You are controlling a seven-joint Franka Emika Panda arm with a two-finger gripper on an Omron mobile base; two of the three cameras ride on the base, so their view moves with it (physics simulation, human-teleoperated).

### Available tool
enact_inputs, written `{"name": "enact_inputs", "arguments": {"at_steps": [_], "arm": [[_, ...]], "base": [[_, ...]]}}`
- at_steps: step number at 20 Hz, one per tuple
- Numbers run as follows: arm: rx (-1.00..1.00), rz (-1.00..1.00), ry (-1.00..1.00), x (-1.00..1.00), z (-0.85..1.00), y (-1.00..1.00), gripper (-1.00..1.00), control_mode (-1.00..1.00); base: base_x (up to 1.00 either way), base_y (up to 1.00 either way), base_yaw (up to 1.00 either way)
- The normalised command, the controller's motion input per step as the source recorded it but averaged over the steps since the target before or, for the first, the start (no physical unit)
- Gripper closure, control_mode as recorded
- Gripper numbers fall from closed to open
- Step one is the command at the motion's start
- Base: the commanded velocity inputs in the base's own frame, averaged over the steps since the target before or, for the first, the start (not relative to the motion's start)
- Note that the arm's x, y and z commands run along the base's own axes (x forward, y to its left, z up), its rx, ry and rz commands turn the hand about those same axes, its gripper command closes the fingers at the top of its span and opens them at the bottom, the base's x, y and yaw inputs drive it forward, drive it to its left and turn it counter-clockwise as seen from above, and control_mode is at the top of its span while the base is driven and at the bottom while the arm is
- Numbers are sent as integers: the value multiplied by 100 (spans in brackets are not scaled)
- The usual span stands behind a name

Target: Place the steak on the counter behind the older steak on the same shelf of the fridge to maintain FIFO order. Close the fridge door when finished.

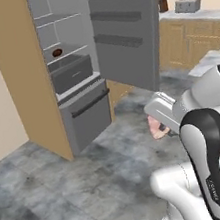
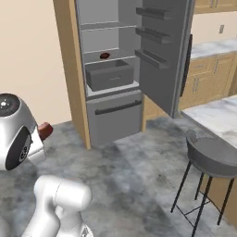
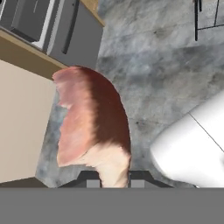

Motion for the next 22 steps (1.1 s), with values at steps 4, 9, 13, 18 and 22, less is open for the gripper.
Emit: {"name": "enact_inputs", "arguments": {"at_steps": [4,9,13,18,22], "arm": [[0,0,0,0,0,0,100,100],[0,0,0,0,0,0,100,100],[0,0,0,0,0,0,100,100],[0,0,0,0,0,0,100,100],[0,0,0,0,0,0,100,100]], "base": [[100,9,5],[100,0,12],[100,-8,21],[100,-24,22],[100,-30,20]]}}
